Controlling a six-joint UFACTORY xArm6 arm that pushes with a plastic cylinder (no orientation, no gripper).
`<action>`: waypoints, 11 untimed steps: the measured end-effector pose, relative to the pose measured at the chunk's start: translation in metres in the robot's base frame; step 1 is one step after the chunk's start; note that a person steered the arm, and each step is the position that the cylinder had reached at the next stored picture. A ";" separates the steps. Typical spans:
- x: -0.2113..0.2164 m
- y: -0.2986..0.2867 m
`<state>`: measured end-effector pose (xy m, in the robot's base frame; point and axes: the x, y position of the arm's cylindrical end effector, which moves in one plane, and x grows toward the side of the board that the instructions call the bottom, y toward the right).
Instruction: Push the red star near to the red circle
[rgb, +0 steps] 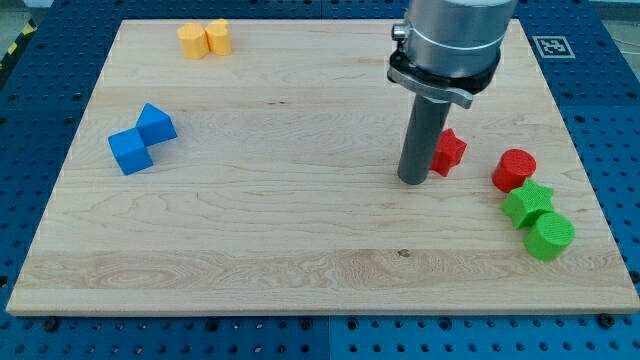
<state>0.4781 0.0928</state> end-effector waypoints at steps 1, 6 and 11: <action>-0.011 -0.003; -0.019 0.020; -0.027 0.058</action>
